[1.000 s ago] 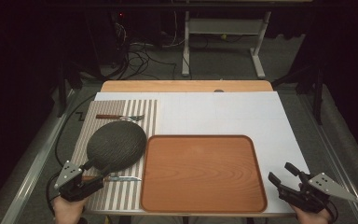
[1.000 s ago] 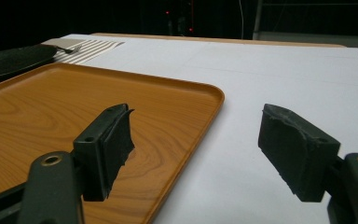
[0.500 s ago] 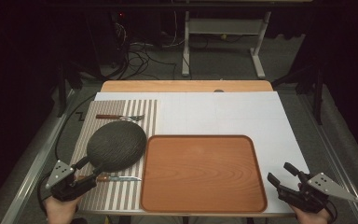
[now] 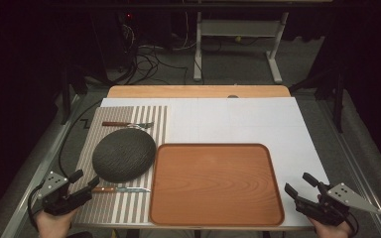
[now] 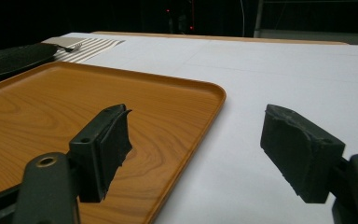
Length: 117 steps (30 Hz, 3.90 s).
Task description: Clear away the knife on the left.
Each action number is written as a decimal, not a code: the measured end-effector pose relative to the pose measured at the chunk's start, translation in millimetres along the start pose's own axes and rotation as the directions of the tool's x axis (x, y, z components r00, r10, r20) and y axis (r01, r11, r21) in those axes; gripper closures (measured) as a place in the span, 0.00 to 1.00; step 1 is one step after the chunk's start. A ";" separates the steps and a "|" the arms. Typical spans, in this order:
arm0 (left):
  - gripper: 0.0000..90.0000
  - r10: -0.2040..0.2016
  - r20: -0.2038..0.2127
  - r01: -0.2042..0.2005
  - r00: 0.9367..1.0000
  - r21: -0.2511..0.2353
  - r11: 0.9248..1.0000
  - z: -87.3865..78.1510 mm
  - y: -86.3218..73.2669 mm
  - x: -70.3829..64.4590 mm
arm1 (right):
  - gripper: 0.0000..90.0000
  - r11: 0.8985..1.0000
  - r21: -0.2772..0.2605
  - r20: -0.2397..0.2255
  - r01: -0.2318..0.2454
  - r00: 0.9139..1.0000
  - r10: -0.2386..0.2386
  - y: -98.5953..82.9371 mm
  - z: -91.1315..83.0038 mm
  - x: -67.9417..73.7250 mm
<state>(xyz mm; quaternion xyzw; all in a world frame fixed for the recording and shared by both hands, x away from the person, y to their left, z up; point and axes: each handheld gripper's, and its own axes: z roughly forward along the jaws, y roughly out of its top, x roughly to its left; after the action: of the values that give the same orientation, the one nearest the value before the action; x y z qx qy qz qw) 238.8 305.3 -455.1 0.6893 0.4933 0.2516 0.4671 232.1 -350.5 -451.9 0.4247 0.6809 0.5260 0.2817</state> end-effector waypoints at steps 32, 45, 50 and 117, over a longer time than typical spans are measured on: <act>0.35 0.076 0.012 -0.077 0.997 0.251 0.965 -11.4 19.2 16.8 | 0.27 1.000 0.011 0.011 -0.014 1.000 0.013 -0.6 1.2 -0.9; 0.36 0.133 0.048 -0.141 0.990 0.326 0.935 -2.7 28.5 12.2 | 0.28 1.000 0.013 0.007 -0.011 1.000 0.011 -0.7 1.5 -0.7; 0.36 0.173 0.061 -0.183 0.983 0.351 0.918 -0.3 31.7 9.0 | 0.28 1.000 0.013 0.007 -0.012 1.000 0.012 -0.6 1.3 -0.5; 0.56 0.183 0.216 -0.280 0.959 0.637 0.718 38.5 23.7 3.8 | 0.28 0.999 0.036 0.012 0.005 1.000 -0.005 0.0 4.7 2.3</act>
<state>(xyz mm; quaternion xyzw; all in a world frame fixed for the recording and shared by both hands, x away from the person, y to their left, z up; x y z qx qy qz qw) 281.9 291.7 -451.2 0.8815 0.4266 0.0690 0.1905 235.0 -346.3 -453.2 0.4311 0.6897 0.5103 0.2792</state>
